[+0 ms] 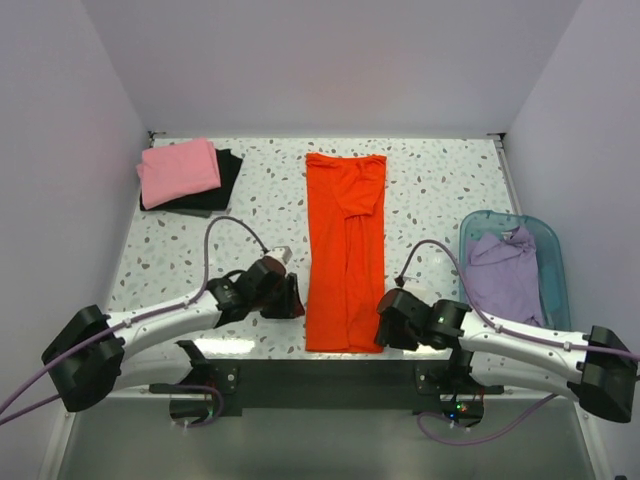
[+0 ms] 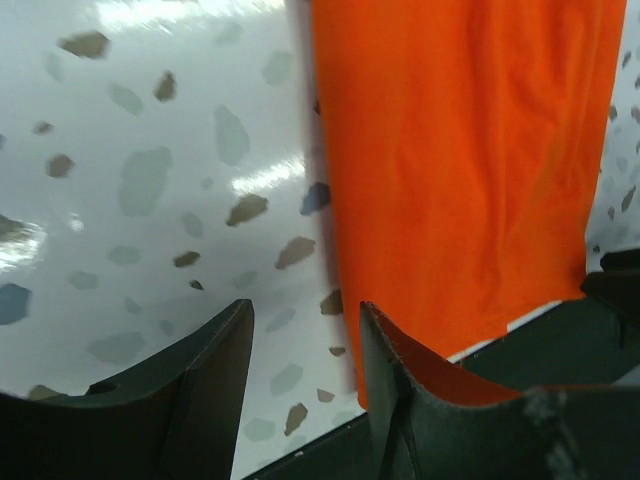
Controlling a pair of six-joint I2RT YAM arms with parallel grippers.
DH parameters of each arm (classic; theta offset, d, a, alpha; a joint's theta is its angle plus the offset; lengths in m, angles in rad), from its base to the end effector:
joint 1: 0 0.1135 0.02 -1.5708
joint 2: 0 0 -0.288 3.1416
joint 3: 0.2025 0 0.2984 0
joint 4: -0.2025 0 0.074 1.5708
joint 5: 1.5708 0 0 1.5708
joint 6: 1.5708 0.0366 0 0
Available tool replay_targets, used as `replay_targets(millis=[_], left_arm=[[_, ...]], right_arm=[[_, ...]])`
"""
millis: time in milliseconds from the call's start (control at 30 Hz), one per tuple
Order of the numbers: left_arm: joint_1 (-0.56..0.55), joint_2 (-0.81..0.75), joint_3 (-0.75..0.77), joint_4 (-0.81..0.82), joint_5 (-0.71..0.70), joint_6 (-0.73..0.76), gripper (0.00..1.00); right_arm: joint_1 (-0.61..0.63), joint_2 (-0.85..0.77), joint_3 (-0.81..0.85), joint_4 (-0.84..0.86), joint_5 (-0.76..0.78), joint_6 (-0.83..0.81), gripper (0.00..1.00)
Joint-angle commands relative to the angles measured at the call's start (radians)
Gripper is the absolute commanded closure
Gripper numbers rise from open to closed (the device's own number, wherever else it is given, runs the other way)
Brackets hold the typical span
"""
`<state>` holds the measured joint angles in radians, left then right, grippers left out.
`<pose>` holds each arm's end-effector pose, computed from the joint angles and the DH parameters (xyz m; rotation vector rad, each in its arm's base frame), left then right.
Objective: Fold and stack the t-shirts
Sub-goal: Fold the tshirt
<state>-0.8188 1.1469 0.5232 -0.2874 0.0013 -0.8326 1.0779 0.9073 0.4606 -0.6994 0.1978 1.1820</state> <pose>0.1650 -0.1765 0.1666 -0.0175 2.6177 -0.6599 0.0903 0.1529 0.1681 0.2021 2.7468 0.4203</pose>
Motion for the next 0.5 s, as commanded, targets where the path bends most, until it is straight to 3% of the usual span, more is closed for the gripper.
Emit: replay_targets(millis=[0, 300, 467], left_arm=[[-0.084, 0.019, -0.028, 0.043, 0.029, -0.077, 0.47], [-0.212, 0.066, -0.039, 0.068, 0.025, -0.122, 0.47], [-0.25, 0.102, -0.028, 0.028, 0.016, -0.137, 0.49]], right_arm=[[-0.001, 0.041, 0.003, 0.109, -0.037, 0.044, 0.52], [-0.001, 0.105, -0.019, 0.149, -0.05, 0.025, 0.55], [-0.001, 0.087, -0.046, 0.14, -0.052, 0.027, 0.77]])
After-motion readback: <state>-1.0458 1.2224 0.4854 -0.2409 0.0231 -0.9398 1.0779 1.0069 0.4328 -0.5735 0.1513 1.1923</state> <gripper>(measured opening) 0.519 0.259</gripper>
